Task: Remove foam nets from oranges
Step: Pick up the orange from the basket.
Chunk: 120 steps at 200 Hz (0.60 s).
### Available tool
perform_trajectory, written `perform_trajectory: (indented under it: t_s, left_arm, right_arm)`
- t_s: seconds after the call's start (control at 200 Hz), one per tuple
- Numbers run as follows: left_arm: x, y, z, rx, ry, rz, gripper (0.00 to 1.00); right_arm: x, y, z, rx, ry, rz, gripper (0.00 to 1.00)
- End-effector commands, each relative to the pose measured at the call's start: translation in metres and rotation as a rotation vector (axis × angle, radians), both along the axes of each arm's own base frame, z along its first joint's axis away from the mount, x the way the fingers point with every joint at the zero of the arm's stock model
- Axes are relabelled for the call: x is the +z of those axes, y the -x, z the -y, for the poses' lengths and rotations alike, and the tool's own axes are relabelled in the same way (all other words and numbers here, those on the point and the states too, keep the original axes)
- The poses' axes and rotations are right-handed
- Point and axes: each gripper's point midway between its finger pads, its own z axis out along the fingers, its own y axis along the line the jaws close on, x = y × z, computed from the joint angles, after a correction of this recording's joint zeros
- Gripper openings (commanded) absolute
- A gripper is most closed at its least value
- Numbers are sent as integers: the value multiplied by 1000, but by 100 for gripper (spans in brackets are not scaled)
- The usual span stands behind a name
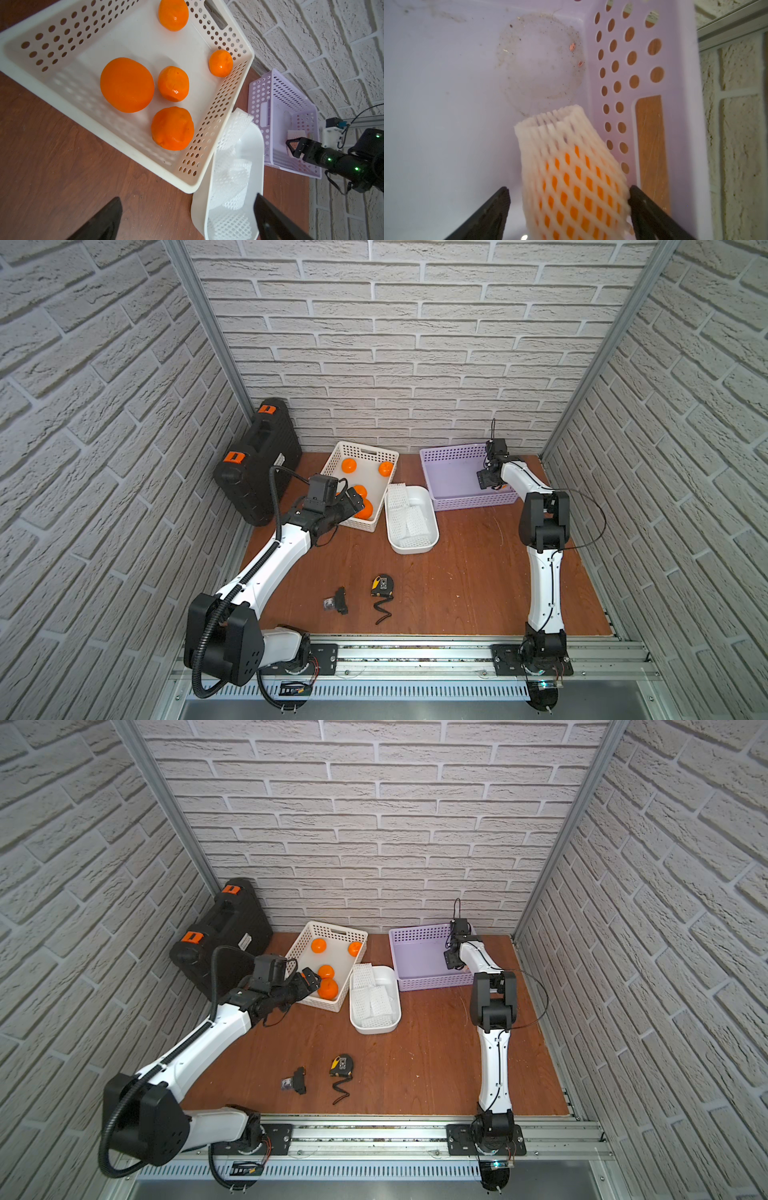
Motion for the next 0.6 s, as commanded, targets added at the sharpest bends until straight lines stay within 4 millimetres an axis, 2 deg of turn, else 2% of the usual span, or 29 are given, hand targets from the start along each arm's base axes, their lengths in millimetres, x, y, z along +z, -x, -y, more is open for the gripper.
perform_trajectory:
  t_s: [0.0,0.205,0.46,0.595]
  left_arm:
    - [13,-10,3,-3,28,46,98]
    - [13,-10,3,0,36,46,98]
    - [13,-10,3,0,41,47,98]
    - [15,-10,4,-2,46,51,98]
  right_arm:
    - [5,-4,-1,5,4,7,88]
    - [1,-4,-6,18,-22,-6,85]
    - [-8,0,-14,37,-66,-55,76]
    - [-10,2,-15,40,-71,-64,78]
